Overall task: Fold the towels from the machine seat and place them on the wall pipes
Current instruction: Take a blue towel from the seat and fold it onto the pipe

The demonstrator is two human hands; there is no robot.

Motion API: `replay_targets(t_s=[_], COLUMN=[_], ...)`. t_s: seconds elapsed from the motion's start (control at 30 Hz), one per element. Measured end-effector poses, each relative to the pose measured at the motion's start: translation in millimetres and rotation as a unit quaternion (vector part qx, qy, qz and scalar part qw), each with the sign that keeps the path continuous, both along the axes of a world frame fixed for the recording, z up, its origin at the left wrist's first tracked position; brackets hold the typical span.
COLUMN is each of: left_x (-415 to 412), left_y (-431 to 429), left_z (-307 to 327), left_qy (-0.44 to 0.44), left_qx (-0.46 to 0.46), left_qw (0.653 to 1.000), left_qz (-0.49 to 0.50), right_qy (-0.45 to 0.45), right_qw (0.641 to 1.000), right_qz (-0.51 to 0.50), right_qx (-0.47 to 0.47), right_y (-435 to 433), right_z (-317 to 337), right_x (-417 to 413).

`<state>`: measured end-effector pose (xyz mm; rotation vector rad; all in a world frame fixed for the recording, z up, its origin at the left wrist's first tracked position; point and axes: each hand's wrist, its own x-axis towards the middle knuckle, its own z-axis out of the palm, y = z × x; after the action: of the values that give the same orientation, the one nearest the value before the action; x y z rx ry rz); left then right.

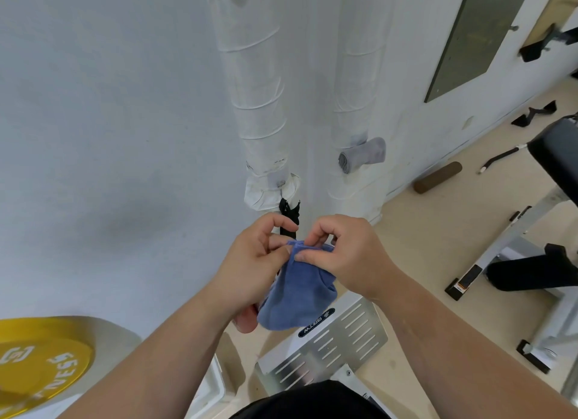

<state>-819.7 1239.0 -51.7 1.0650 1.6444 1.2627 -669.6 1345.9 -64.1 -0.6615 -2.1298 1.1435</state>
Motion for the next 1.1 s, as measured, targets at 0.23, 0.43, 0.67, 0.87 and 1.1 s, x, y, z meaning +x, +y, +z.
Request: replay_targets(t_s=[0.23,0.43,0.67,0.87,1.1], left_x=[4,-8,-42,-49,-56], left_y=[1,7,17,26,31], left_z=[-3,-6,1,7,17], left_qy=[-0.046,-0.016,0.127,0.130,0.086], left_qx=[0.024,0.039,0.057,0.079,0.083], left_qw=[0.999,0.995,0.984,0.978,0.989], left_qz=[-0.014,0.086,0.115,0.142,0.092], right_qy=[-0.001,-0.103,-0.182,-0.161,0.005], right_qw=[0.998,0.993,0.953,0.976,0.997], right_qz=[-0.011,0.030,0.023,-0.007,0.020], right_qx=[0.069,0.043,0.240,0.145,-0.075], right_y=[3,15,47,64,50], right_z=[-3,-15,-15,21,28], right_x=[1,7,20,24,15])
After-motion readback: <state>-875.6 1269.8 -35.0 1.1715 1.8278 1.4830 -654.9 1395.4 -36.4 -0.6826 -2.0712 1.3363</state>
